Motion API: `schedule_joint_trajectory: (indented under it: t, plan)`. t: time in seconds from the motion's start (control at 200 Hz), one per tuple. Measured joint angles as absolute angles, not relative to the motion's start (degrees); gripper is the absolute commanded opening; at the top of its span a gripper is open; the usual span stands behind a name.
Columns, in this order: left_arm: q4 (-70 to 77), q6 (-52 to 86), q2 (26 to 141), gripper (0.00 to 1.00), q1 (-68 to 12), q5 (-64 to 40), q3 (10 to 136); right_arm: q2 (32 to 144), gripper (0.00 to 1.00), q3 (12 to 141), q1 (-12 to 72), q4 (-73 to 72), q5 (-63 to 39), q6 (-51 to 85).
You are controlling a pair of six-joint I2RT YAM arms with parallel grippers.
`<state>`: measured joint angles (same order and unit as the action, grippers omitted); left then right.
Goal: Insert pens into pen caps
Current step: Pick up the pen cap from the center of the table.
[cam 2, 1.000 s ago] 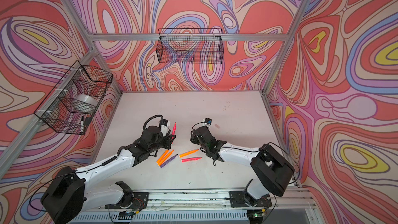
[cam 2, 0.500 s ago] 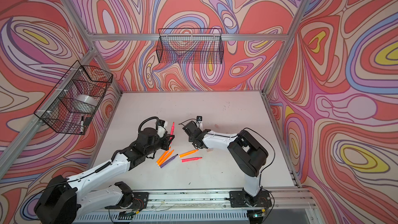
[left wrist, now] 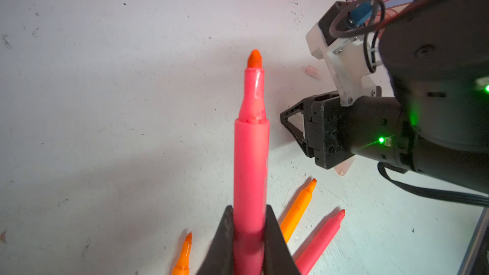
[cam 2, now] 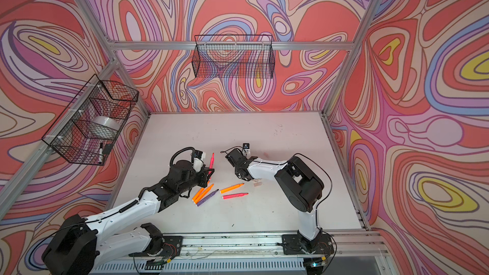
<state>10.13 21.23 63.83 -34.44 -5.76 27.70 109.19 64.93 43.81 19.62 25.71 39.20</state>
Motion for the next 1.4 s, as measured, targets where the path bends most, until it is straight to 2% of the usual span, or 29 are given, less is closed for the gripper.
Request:
schedule_joint_trajectory:
  t: [0.576, 0.911, 1.217, 1.322, 1.397]
  plan:
    - [10.5, 21.2, 63.8, 0.0, -34.5, -6.9, 27.7, 109.1, 0.48, 66.9, 40.6, 21.0, 25.5, 34.8]
    - [10.5, 21.1, 63.8, 0.0, -34.5, -7.1, 27.7, 109.1, 0.41, 66.5, 39.0, 19.6, 21.7, 33.7]
    - [10.5, 21.2, 63.3, 0.0, -34.5, -7.1, 27.7, 109.1, 0.41, 63.9, 39.0, 18.0, 19.4, 34.2]
    - [10.5, 21.2, 63.3, 0.0, -34.5, -7.3, 27.7, 109.1, 0.33, 63.8, 39.0, 17.5, 19.0, 34.2]
    - [10.5, 21.2, 63.3, 0.0, -34.5, -7.5, 27.7, 109.1, 0.33, 63.8, 39.0, 17.5, 19.0, 34.5]
